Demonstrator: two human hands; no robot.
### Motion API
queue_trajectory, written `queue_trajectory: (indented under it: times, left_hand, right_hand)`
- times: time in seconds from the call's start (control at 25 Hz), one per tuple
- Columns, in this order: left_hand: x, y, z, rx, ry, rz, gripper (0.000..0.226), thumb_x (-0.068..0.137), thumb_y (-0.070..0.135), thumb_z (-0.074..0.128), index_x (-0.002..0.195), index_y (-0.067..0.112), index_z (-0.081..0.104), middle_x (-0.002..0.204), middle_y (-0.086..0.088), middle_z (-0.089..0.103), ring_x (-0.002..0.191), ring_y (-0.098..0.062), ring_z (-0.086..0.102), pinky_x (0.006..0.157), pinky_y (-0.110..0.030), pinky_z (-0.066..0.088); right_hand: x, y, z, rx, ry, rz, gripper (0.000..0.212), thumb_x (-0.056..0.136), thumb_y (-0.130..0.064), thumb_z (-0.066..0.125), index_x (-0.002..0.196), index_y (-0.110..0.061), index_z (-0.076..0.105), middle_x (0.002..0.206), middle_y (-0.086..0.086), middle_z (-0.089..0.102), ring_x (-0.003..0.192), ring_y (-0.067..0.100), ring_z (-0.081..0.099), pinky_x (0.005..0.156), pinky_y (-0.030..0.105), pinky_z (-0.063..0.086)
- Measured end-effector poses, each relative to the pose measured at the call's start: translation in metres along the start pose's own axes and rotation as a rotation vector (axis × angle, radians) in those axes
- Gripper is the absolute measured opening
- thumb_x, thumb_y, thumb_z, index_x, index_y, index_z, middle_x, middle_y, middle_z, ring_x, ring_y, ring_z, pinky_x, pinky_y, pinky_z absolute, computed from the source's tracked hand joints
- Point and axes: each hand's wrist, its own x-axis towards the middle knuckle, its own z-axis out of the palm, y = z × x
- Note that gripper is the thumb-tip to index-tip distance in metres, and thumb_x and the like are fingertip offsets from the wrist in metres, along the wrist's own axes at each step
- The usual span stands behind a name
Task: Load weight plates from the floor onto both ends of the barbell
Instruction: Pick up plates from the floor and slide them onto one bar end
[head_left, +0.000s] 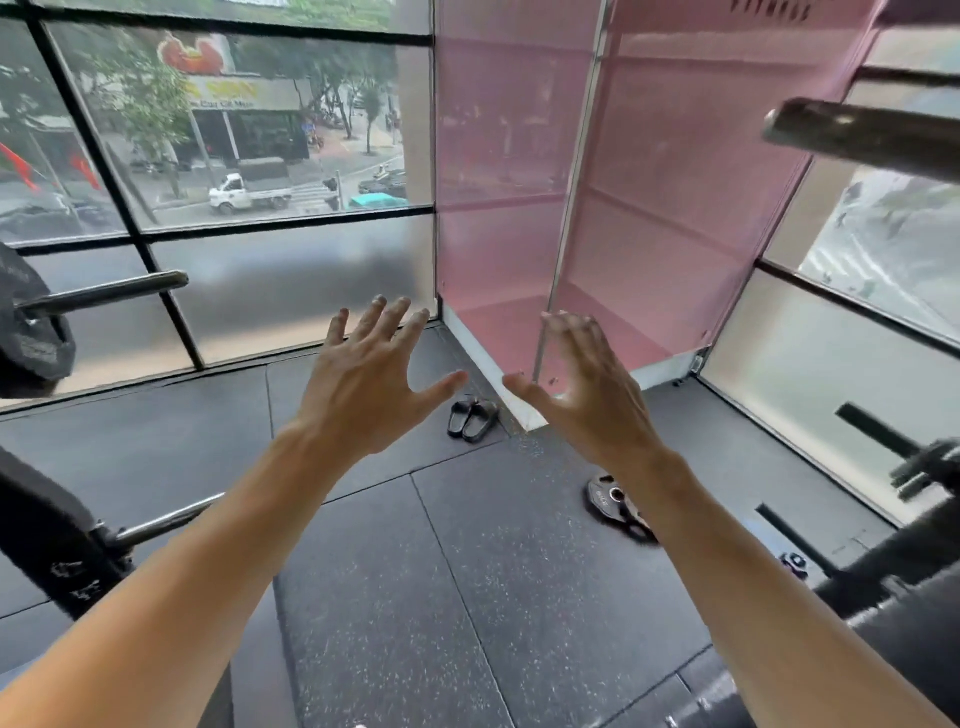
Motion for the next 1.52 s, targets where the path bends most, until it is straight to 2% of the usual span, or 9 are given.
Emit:
queue_trajectory:
  times: [0.12, 0.28, 0.44, 0.6, 0.72, 0.92, 1.08, 1.32, 1.52]
  left_hand:
    - [0.067, -0.048, 0.032, -0.042, -0.030, 0.048, 0.100, 0.084, 0.086, 0.014, 0.156, 0.020, 0.029, 0.165, -0.004, 0.025, 0.154, -0.022, 0.018, 0.124, -0.052, 0.014]
    - [0.148, -0.111, 0.066, -0.050, -0.086, 0.071, 0.102, 0.081, 0.088, 0.010, 0.157, 0.021, 0.028, 0.165, -0.005, 0.025, 0.154, -0.024, 0.018, 0.123, -0.054, 0.016]
    - [0.216, -0.125, 0.105, -0.090, -0.143, 0.147, 0.103, 0.080, 0.088, 0.009, 0.157, 0.023, 0.027, 0.165, -0.005, 0.024, 0.154, -0.024, 0.016, 0.124, -0.054, 0.013]
    - [0.283, -0.102, 0.149, -0.141, -0.189, 0.264, 0.101, 0.082, 0.088, 0.011, 0.157, 0.022, 0.027, 0.165, -0.005, 0.025, 0.153, -0.024, 0.020, 0.123, -0.053, 0.016]
    - [0.341, -0.077, 0.185, -0.141, -0.221, 0.349, 0.101, 0.081, 0.088, 0.012, 0.157, 0.024, 0.026, 0.165, -0.004, 0.025, 0.153, -0.023, 0.021, 0.123, -0.052, 0.017]
    - [0.449, -0.040, 0.241, -0.108, -0.274, 0.429, 0.099, 0.082, 0.088, 0.015, 0.157, 0.024, 0.025, 0.165, -0.004, 0.023, 0.153, -0.024, 0.019, 0.123, -0.054, 0.016]
    - [0.524, -0.008, 0.282, -0.121, -0.313, 0.467, 0.106, 0.077, 0.089, 0.006, 0.158, 0.022, 0.023, 0.165, -0.007, 0.023, 0.153, -0.025, 0.019, 0.124, -0.054, 0.014]
    - [0.600, 0.041, 0.347, -0.167, -0.427, 0.568, 0.109, 0.075, 0.090, 0.004, 0.159, 0.023, 0.020, 0.166, -0.007, 0.018, 0.153, -0.026, 0.017, 0.123, -0.056, 0.015]
    - [0.668, 0.096, 0.398, -0.245, -0.419, 0.741, 0.107, 0.079, 0.090, 0.006, 0.154, 0.017, 0.031, 0.161, -0.010, 0.033, 0.147, -0.028, 0.033, 0.117, -0.058, 0.030]
  right_hand:
    - [0.070, 0.004, 0.035, 0.007, -0.022, 0.111, 0.099, 0.080, -0.086, 0.031, 0.158, -0.029, 0.015, 0.168, -0.001, 0.014, 0.155, 0.020, 0.005, 0.123, 0.051, 0.017]
    - [0.160, -0.015, 0.087, 0.021, -0.069, 0.159, 0.098, 0.082, -0.086, 0.032, 0.159, -0.030, 0.011, 0.168, -0.002, 0.010, 0.155, 0.020, 0.002, 0.123, 0.049, 0.011]
    - [0.204, 0.005, 0.109, 0.014, -0.063, 0.239, 0.094, 0.086, -0.083, 0.037, 0.159, -0.029, 0.012, 0.168, -0.003, 0.009, 0.155, 0.019, 0.001, 0.122, 0.048, 0.012]
    - [0.234, 0.065, 0.113, -0.018, -0.038, 0.368, 0.092, 0.086, -0.082, 0.039, 0.159, -0.031, 0.013, 0.168, -0.003, 0.010, 0.155, 0.016, 0.002, 0.121, 0.049, 0.015]
    - [0.261, 0.114, 0.123, -0.018, 0.024, 0.431, 0.099, 0.081, -0.088, 0.032, 0.159, -0.029, 0.015, 0.167, -0.003, 0.014, 0.155, 0.016, 0.006, 0.119, 0.050, 0.021]
    - [0.332, 0.200, 0.137, -0.013, 0.076, 0.510, 0.097, 0.084, -0.085, 0.033, 0.157, -0.023, 0.020, 0.164, 0.001, 0.020, 0.151, 0.019, 0.021, 0.113, 0.057, 0.037]
    - [0.379, 0.260, 0.136, -0.037, 0.068, 0.567, 0.096, 0.085, -0.084, 0.032, 0.158, -0.023, 0.019, 0.165, 0.001, 0.018, 0.152, 0.021, 0.018, 0.114, 0.060, 0.034]
    - [0.413, 0.335, 0.144, -0.085, 0.042, 0.700, 0.100, 0.081, -0.090, 0.024, 0.157, -0.025, 0.018, 0.165, 0.003, 0.019, 0.151, 0.023, 0.019, 0.108, 0.063, 0.040]
    - [0.426, 0.383, 0.136, -0.151, 0.072, 0.921, 0.103, 0.079, -0.088, 0.023, 0.158, -0.022, 0.019, 0.167, 0.005, 0.016, 0.154, 0.026, 0.010, 0.116, 0.063, 0.029]
